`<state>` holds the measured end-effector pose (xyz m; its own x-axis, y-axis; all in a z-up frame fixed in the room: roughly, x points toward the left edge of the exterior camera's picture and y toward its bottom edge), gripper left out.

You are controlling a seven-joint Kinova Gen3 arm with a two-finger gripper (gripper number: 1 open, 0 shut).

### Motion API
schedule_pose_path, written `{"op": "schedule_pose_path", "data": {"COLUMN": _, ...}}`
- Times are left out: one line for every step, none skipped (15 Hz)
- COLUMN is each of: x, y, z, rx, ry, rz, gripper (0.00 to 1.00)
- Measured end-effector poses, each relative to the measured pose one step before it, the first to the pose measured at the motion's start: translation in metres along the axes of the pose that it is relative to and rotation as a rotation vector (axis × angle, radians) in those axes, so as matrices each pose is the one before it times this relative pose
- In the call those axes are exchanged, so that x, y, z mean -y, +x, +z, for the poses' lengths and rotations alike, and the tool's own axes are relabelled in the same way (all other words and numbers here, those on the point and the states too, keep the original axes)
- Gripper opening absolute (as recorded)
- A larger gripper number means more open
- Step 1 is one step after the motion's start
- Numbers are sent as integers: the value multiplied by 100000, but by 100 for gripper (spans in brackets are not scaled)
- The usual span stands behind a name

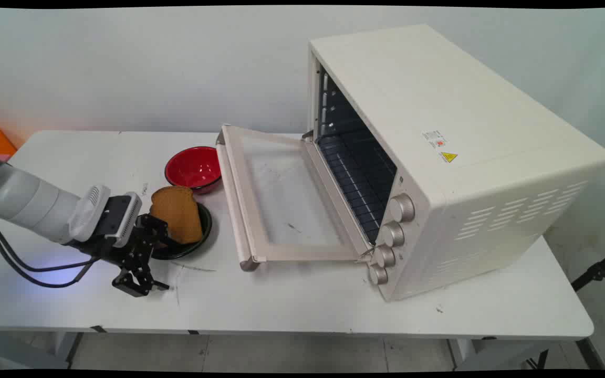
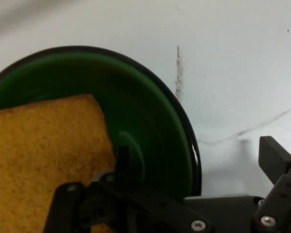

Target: Close the oven

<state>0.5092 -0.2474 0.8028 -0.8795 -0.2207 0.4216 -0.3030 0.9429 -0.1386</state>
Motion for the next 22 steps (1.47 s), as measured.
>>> {"op": "schedule_pose_path", "data": {"x": 146, "y": 225, "z": -157, "rx": -366, "ry": 184, "rz": -566, "gripper": 100}}
{"op": "schedule_pose_path", "data": {"x": 184, "y": 297, "z": -184, "rx": -407, "ry": 241, "rz": -875, "gripper": 100}}
{"op": "schedule_pose_path", "data": {"x": 149, "y": 241, "z": -200, "rx": -279, "ry": 307, "rz": -1056, "gripper": 100}}
{"op": "schedule_pose_path", "data": {"x": 119, "y": 206, "z": -136, "rx": -142, "ry": 195, "rz": -866, "gripper": 100}}
{"op": "schedule_pose_path", "data": {"x": 214, "y": 401, "z": -234, "rx": -181, "ry": 401, "rz": -1669, "gripper": 100}}
{"op": "schedule_pose_path", "data": {"x": 204, "y": 394, "z": -209, "rx": -151, "ry": 488, "rz": -1623, "gripper": 100}}
{"op": "schedule_pose_path", "data": {"x": 256, "y": 490, "z": -250, "rx": -204, "ry": 735, "rz": -2101, "gripper": 100}}
{"op": "schedule_pose_path", "data": {"x": 159, "y": 312, "z": -127, "rx": -129, "ry": 419, "rz": -1184, "gripper": 100}}
{"op": "schedule_pose_path", "data": {"x": 264, "y": 526, "z": -174, "rx": -254, "ry": 676, "rz": -1872, "gripper": 100}}
{"op": "schedule_pose_path", "data": {"x": 272, "y": 554, "z": -159, "rx": -325, "ry": 721, "rz": -1901, "gripper": 100}}
{"op": "schedule_pose_path", "data": {"x": 310, "y": 660, "z": -148, "rx": -412, "ry": 776, "rz": -2152, "gripper": 100}}
{"op": "schedule_pose_path", "data": {"x": 266, "y": 569, "z": -97, "rx": -429, "ry": 685, "rz": -1778, "gripper": 100}}
{"op": "schedule_pose_path", "data": {"x": 240, "y": 551, "z": -76, "rx": -429, "ry": 678, "rz": -1709, "gripper": 100}}
{"op": "schedule_pose_path", "data": {"x": 207, "y": 451, "z": -5, "rx": -394, "ry": 579, "rz": -1376, "gripper": 100}}
{"op": "schedule_pose_path", "data": {"x": 297, "y": 566, "z": 77, "rx": -510, "ry": 798, "rz": -1742, "gripper": 100}}
{"op": "schedule_pose_path", "data": {"x": 281, "y": 503, "z": 130, "rx": -436, "ry": 701, "rz": -1633, "gripper": 100}}
{"op": "schedule_pose_path", "data": {"x": 193, "y": 342, "z": 129, "rx": -338, "ry": 493, "rz": -965, "gripper": 100}}
{"op": "schedule_pose_path", "data": {"x": 279, "y": 428, "z": 285, "rx": -538, "ry": 610, "rz": -1452, "gripper": 100}}
{"op": "schedule_pose_path", "data": {"x": 196, "y": 290, "z": 295, "rx": -396, "ry": 340, "rz": -857, "gripper": 100}}
{"op": "schedule_pose_path", "data": {"x": 233, "y": 307, "z": 408, "rx": -465, "ry": 402, "rz": -802, "gripper": 100}}
{"op": "schedule_pose_path", "data": {"x": 136, "y": 171, "z": 376, "rx": -276, "ry": 275, "rz": -705, "gripper": 100}}
{"op": "schedule_pose_path", "data": {"x": 162, "y": 175, "z": 513, "rx": -233, "ry": 313, "rz": -642, "gripper": 0}}
